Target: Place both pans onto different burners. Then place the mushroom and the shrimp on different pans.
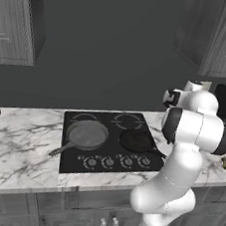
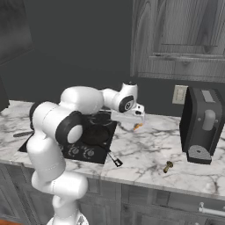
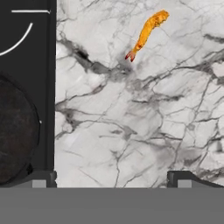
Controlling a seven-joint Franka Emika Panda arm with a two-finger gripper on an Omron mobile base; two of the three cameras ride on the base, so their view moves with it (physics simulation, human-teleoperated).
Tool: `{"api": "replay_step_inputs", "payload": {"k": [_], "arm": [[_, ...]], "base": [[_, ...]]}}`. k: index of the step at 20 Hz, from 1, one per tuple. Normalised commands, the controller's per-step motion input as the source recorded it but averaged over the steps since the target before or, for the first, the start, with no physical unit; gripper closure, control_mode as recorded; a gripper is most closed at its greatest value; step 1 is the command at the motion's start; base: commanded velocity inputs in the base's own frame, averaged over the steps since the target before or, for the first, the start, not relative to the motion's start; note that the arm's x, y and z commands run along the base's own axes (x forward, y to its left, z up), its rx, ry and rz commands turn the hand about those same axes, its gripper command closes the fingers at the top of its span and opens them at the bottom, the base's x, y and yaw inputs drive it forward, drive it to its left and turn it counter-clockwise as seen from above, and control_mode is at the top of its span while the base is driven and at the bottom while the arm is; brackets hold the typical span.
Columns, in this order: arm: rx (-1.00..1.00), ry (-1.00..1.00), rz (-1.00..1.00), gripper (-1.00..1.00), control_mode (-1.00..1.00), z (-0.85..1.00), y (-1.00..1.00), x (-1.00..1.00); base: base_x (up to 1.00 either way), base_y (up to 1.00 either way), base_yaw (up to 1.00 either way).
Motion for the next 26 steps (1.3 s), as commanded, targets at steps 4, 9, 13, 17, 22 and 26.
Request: {"api": "replay_step_inputs", "payload": {"k": [4, 9, 13, 17, 22, 26], "arm": [[0.0, 0.02, 0.02, -1.0, -1.0, -0.02, 0.0, 0.47], [0.0, 0.0, 0.02, -1.0, -1.0, -0.08, -0.03, 0.39], [0.0, 0.0, 0.0, -1.0, -1.0, -0.02, -0.13, 0.36], [0.0, 0.0, 0.0, -1.0, -1.0, 0.0, -0.12, 0.37], [0.0, 0.0, 0.0, -1.0, -1.0, -0.05, -0.04, 0.35], [0.0, 0.0, -0.01, -1.0, -1.0, -0.23, 0.0, 0.27]], "base": [[0.0, 0.0, 0.0], [0.0, 0.0, 0.0], [0.0, 0.0, 0.0], [0.0, 0.0, 0.0], [0.0, 0.0, 0.0], [0.0, 0.0, 0.0]]}}
